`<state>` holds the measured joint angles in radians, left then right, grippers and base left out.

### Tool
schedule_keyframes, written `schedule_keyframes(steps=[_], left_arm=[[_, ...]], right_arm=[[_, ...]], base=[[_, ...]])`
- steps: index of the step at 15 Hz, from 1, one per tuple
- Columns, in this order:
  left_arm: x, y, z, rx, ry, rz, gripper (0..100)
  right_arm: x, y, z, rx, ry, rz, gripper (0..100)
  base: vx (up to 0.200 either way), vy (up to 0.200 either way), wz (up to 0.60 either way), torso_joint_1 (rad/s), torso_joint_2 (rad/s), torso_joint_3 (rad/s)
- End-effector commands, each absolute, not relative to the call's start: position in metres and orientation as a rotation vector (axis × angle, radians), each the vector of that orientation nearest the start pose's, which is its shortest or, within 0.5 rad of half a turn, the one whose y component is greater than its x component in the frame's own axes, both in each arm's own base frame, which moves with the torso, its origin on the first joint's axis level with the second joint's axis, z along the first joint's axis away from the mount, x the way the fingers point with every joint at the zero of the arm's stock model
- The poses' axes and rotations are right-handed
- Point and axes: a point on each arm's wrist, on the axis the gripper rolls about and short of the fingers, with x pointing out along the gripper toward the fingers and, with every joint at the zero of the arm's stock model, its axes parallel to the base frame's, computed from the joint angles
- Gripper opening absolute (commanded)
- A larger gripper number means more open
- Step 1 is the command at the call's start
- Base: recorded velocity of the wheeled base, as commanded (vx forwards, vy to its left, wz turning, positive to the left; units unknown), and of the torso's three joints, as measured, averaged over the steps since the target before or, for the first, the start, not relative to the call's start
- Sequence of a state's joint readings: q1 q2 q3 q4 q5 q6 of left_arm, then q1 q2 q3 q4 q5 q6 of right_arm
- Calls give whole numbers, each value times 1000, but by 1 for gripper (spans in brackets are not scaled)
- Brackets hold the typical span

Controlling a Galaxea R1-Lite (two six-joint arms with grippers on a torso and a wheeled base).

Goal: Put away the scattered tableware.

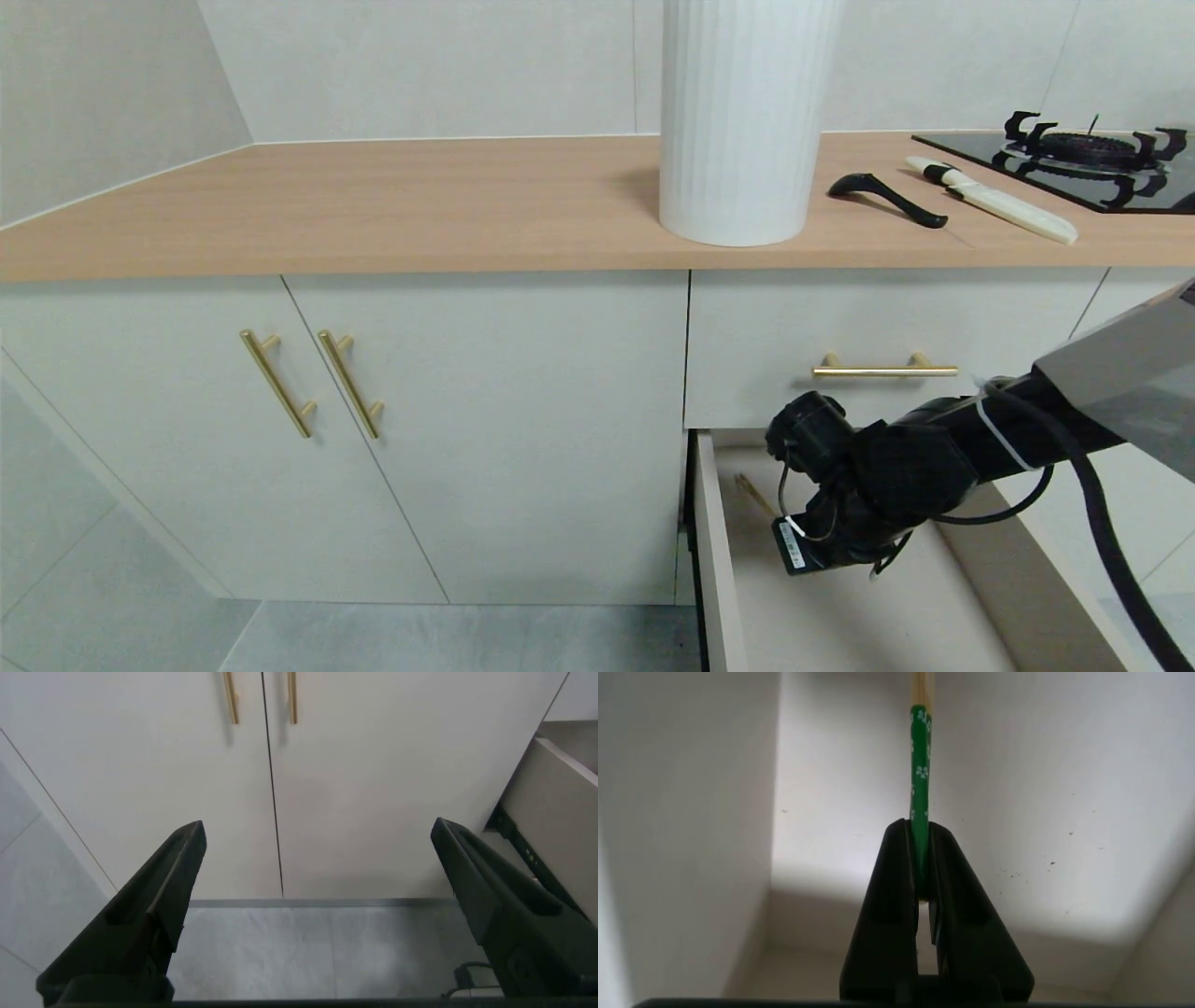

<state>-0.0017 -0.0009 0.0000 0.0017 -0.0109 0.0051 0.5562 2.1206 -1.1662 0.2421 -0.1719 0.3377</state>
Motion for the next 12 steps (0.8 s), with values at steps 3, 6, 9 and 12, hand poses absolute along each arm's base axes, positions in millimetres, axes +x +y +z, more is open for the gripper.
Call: schedule_keyframes(steps=[3, 6, 9, 12], left_arm=[[-23, 0, 75, 5, 2, -12, 100], [-23, 0, 75, 5, 2, -12, 100], [-23, 0, 75, 6, 1, -12, 100], [-23, 0, 75, 5, 2, -12, 100]], right_arm=[[308, 189, 34, -163, 1221, 131, 0], [312, 192, 19, -169, 1232, 128, 0], [315, 194, 7, -168, 1237, 127, 0], [317, 195, -6, -175, 1249, 122, 0]], base=[[0, 0, 0, 0, 0, 0], [0, 0, 0, 0, 0, 0], [0, 0, 0, 0, 0, 0], [0, 0, 0, 0, 0, 0]])
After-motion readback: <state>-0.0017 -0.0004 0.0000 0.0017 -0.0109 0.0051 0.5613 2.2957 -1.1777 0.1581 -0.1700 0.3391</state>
